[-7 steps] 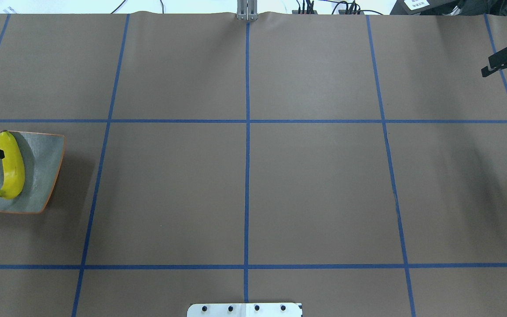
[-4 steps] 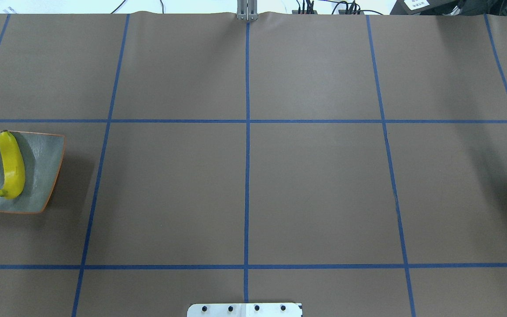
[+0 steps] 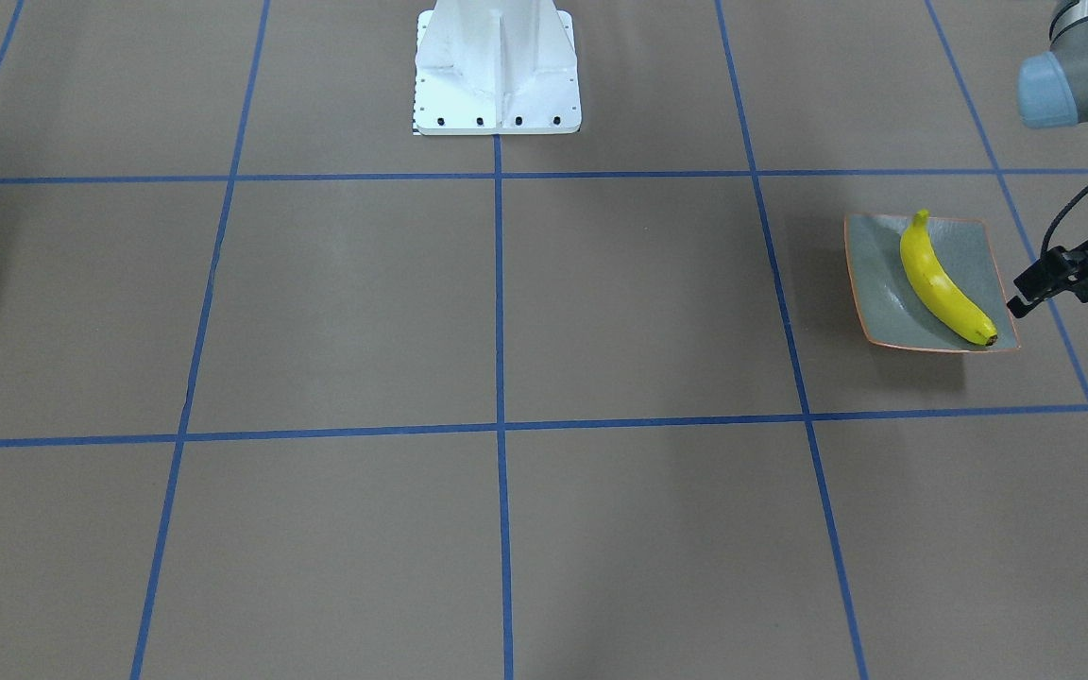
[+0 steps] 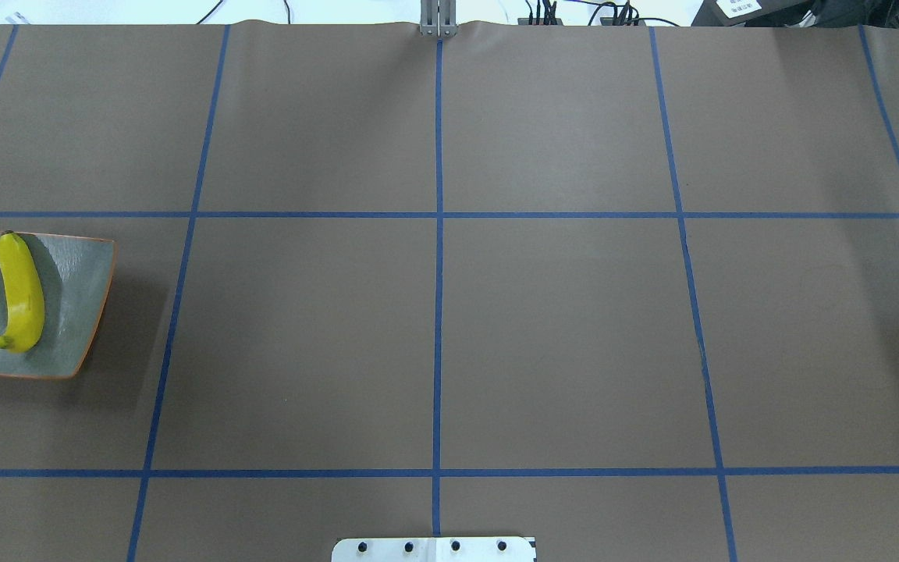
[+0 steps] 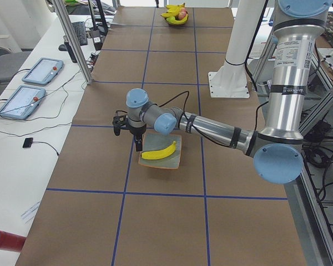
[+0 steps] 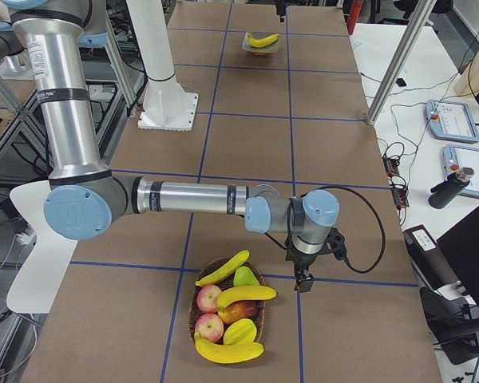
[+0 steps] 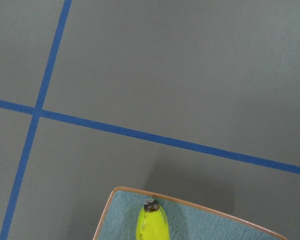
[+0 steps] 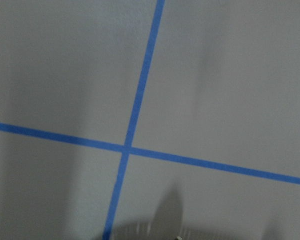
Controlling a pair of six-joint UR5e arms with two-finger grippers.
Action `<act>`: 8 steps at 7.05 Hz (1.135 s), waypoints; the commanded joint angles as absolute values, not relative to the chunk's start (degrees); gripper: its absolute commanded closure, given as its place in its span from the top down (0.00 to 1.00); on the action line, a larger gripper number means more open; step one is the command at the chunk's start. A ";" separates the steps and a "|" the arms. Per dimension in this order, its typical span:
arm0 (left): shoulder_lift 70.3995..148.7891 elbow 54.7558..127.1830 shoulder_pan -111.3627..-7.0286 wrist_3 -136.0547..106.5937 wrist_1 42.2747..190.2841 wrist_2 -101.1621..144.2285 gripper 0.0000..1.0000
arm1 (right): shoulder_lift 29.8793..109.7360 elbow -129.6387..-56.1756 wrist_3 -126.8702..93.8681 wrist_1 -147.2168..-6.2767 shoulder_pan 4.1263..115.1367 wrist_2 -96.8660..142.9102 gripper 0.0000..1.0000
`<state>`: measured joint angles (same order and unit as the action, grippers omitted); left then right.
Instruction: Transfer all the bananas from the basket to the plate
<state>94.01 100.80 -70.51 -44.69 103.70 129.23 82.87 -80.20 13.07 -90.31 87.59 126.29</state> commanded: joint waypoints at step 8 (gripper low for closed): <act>95.36 100.63 -70.05 -45.26 103.45 128.06 1.00 | 82.88 -71.37 11.95 -90.17 87.54 136.67 0.99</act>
<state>95.36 100.63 -70.05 -45.22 103.45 128.06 83.06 -72.17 13.01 -90.12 87.72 136.60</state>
